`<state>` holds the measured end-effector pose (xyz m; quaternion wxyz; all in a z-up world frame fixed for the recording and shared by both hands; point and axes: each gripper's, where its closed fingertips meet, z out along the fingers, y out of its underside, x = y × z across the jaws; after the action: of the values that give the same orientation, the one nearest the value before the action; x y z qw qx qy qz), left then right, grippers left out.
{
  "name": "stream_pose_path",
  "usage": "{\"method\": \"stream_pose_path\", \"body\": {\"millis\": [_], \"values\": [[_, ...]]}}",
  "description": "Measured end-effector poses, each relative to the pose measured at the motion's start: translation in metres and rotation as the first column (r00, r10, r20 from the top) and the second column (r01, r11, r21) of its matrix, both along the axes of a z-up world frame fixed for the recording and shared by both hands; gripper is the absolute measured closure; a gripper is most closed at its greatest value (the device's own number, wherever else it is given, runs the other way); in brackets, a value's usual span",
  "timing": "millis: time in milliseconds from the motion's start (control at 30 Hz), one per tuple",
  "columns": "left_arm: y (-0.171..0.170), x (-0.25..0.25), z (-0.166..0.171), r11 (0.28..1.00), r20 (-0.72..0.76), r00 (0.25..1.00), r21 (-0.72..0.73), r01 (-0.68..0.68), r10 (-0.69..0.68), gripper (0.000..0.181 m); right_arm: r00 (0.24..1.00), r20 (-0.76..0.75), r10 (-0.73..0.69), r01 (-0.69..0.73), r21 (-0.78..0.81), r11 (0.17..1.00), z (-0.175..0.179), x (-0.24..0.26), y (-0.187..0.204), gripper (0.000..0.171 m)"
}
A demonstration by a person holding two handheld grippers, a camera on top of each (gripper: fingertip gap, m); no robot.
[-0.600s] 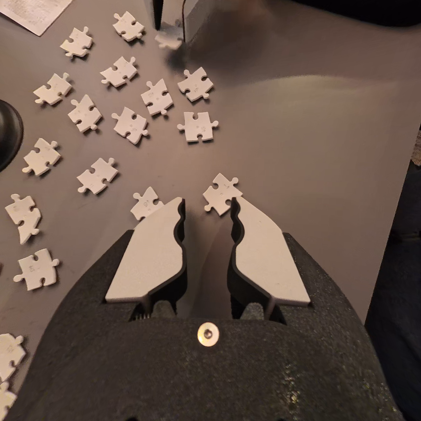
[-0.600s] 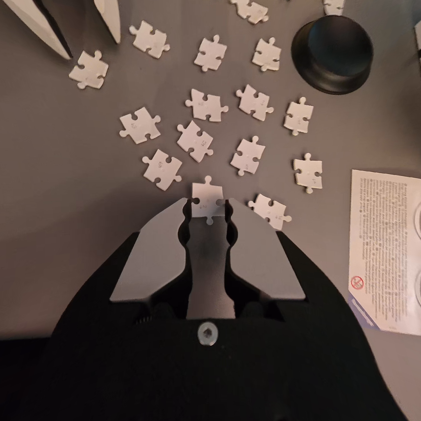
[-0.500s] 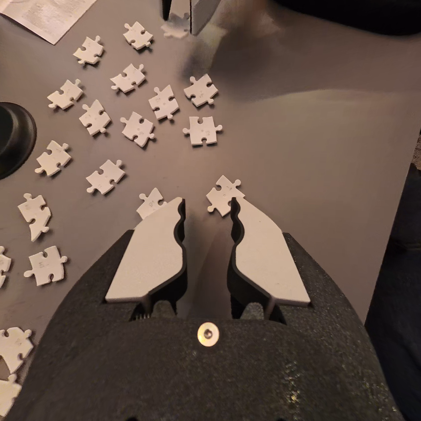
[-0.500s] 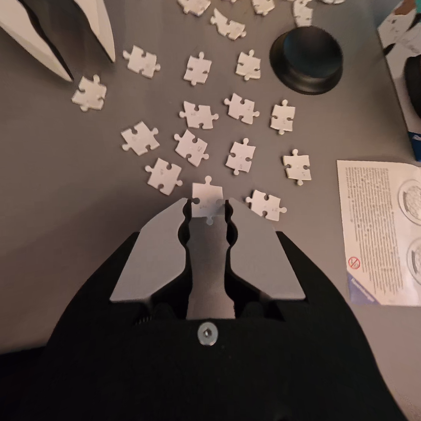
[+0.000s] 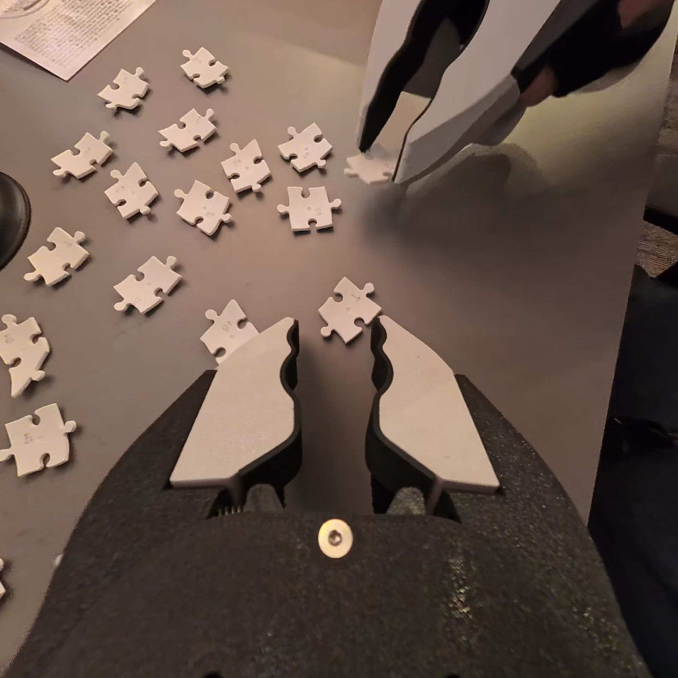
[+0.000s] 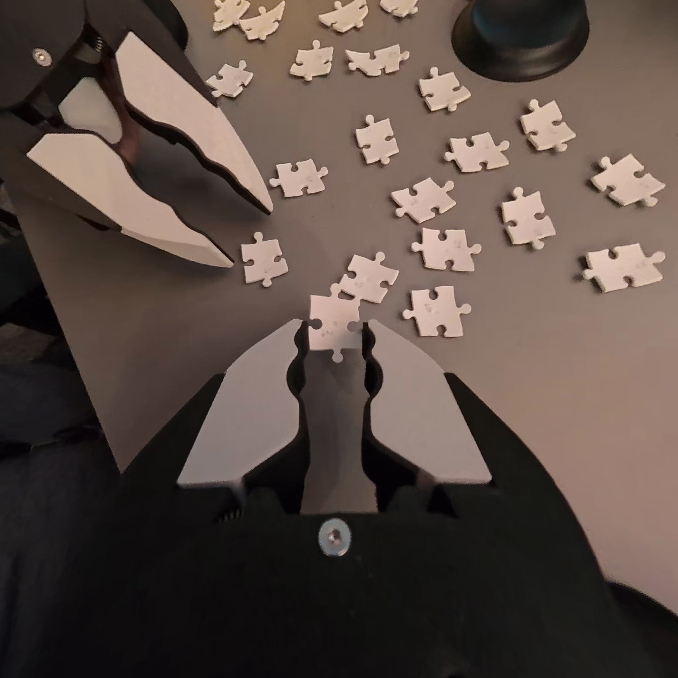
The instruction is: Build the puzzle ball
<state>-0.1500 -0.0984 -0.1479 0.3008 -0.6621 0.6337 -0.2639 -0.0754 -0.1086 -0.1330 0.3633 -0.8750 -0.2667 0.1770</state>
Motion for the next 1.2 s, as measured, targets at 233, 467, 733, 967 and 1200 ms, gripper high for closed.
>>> {"method": "stream_pose_path", "body": {"millis": [233, 467, 733, 967, 1200], "values": [[-0.001, -0.002, -0.006, 1.000, -0.009, 1.000, 0.012, -0.001, 0.001, 0.144, 0.999, -0.021, -0.050, 0.050, -0.014, 0.999, -0.001, -0.007, 0.001, 0.142], [-0.004, -0.002, -0.006, 1.000, -0.002, 1.000, -0.006, 0.000, -0.001, 0.146, 0.998, -0.015, -0.067, 0.067, -0.031, 0.997, -0.004, -0.009, 0.001, 0.142], [-0.012, -0.002, -0.006, 1.000, -0.002, 1.000, -0.007, 0.011, -0.011, 0.146, 0.998, -0.003, -0.067, 0.067, -0.027, 0.997, -0.005, -0.012, 0.000, 0.142], [-0.012, -0.003, -0.007, 1.000, -0.013, 1.000, -0.014, 0.008, -0.008, 0.146, 0.998, 0.006, -0.068, 0.068, -0.022, 0.997, -0.004, -0.011, -0.002, 0.142], [-0.011, -0.004, -0.008, 0.999, -0.009, 1.000, -0.034, -0.002, 0.002, 0.145, 0.997, 0.003, -0.078, 0.078, -0.023, 0.997, -0.003, -0.012, -0.002, 0.142]]}}
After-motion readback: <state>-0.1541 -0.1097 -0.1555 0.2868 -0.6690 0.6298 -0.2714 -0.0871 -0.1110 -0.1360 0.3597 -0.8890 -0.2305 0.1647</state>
